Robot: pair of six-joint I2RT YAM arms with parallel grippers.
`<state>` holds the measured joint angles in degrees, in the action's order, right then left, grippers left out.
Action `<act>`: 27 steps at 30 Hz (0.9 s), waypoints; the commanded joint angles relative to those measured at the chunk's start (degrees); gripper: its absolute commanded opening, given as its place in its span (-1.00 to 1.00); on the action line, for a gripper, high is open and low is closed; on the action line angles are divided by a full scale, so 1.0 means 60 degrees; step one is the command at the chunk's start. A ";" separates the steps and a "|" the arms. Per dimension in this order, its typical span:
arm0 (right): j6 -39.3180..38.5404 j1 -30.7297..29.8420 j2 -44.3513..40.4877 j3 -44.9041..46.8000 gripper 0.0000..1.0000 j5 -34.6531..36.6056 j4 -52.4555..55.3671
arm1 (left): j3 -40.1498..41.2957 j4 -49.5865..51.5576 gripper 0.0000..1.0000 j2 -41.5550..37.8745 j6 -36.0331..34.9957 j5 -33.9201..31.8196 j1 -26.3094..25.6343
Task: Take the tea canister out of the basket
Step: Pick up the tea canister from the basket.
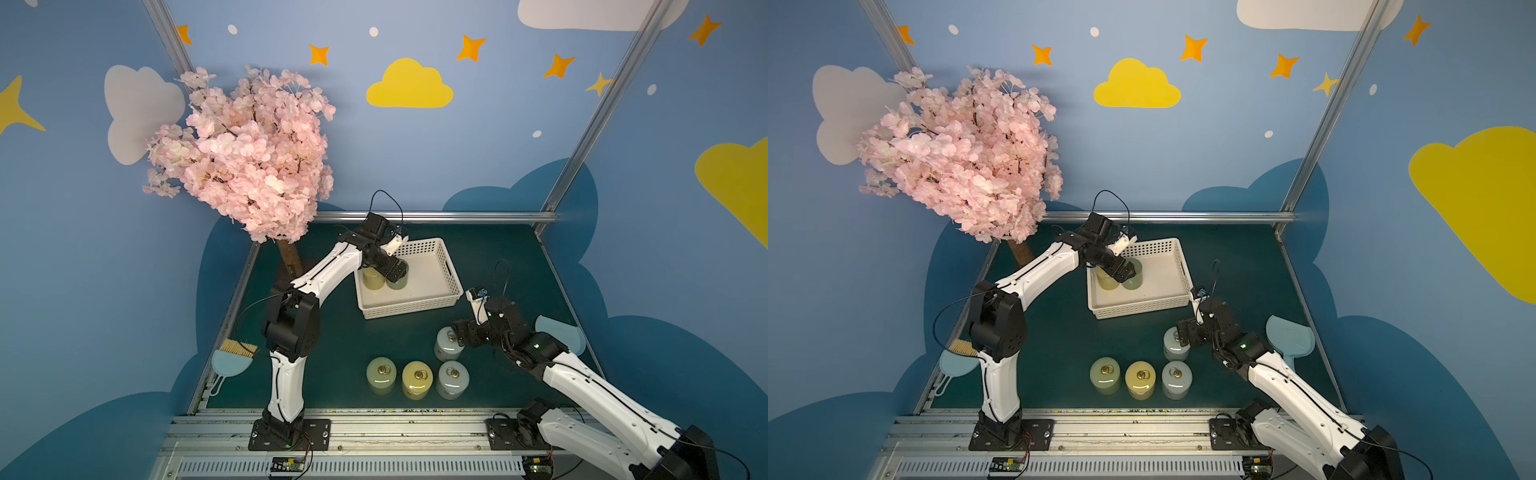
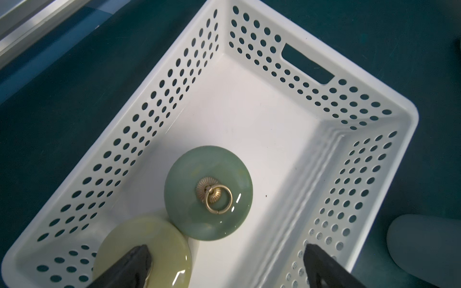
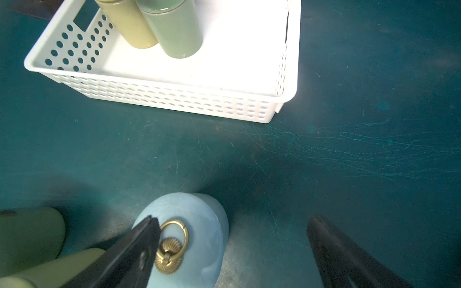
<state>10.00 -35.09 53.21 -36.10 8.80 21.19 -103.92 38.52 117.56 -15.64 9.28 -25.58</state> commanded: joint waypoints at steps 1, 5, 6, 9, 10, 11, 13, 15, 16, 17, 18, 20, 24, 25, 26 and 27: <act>-0.0099 0.0051 0.0008 0.0098 0.97 0.0043 -0.0208 | -0.0904 0.0906 1.00 0.0660 -0.0649 0.0144 -0.0035; -0.0099 0.0069 0.0038 0.0109 0.96 0.0047 -0.0225 | -0.1775 0.1246 1.00 0.1352 -0.0904 -0.0219 -0.0083; -0.0099 0.0077 0.0038 0.0106 0.96 0.0043 -0.0232 | -0.1911 0.1303 1.00 0.1487 -0.0923 -0.0294 -0.0087; -0.0111 0.0104 0.0038 0.0113 0.97 0.0042 -0.0221 | -0.2287 0.1402 1.00 0.1812 -0.0968 -0.0483 -0.0130; -0.0099 0.0106 0.0038 0.0111 0.96 0.0043 -0.0225 | -0.2386 0.1426 1.00 0.1907 -0.0993 -0.0531 -0.0154; -0.0105 0.0106 0.0052 0.0102 0.96 0.0033 -0.0229 | -0.2504 0.1489 1.00 0.2017 -0.1033 -0.0536 -0.0171; -0.0099 0.0121 0.0056 0.0107 0.96 0.0021 -0.0221 | -0.2770 0.1662 1.00 0.2235 -0.1068 -0.0591 -0.0211; -0.0103 0.0117 0.0052 0.0114 0.97 0.0013 -0.0221 | -0.2967 0.1816 1.00 0.2421 -0.1135 -0.0649 -0.0258; -0.0100 0.0117 0.0041 0.0116 0.97 0.0013 -0.0222 | -0.3045 0.1855 1.00 0.2512 -0.1158 -0.0754 -0.0309; -0.0107 0.0132 0.0038 0.0113 0.96 -0.0001 -0.0224 | -0.3078 0.1883 1.00 0.2571 -0.1169 -0.0845 -0.0332; -0.0107 0.0131 0.0038 0.0113 0.96 -0.0009 -0.0228 | -0.3138 0.1920 1.00 0.2646 -0.1187 -0.0943 -0.0376; -0.0092 0.0132 0.0038 0.0113 0.96 -0.0023 -0.0226 | -0.3259 0.1993 1.00 0.2786 -0.1231 -0.1036 -0.0434; -0.0090 0.0148 0.0023 0.0104 0.96 -0.0020 -0.0221 | -0.3563 0.2184 1.00 0.3057 -0.1219 -0.1134 -0.0467; -0.0094 0.0144 0.0027 0.0114 0.97 -0.0016 -0.0221 | -0.3672 0.2253 0.99 0.3116 -0.1203 -0.1140 -0.0468; -0.0098 0.0147 0.0023 0.0136 0.97 -0.0016 -0.0225 | -0.3737 0.2310 0.99 0.3166 -0.1202 -0.1137 -0.0468; -0.0085 0.0164 0.0011 0.0138 0.96 -0.0038 -0.0221 | -0.3801 0.2352 0.98 0.3210 -0.1202 -0.1143 -0.0468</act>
<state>10.00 -34.48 53.39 -36.03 8.78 20.75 -125.16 49.95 135.87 -22.35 2.57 -28.32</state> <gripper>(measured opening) 0.982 0.991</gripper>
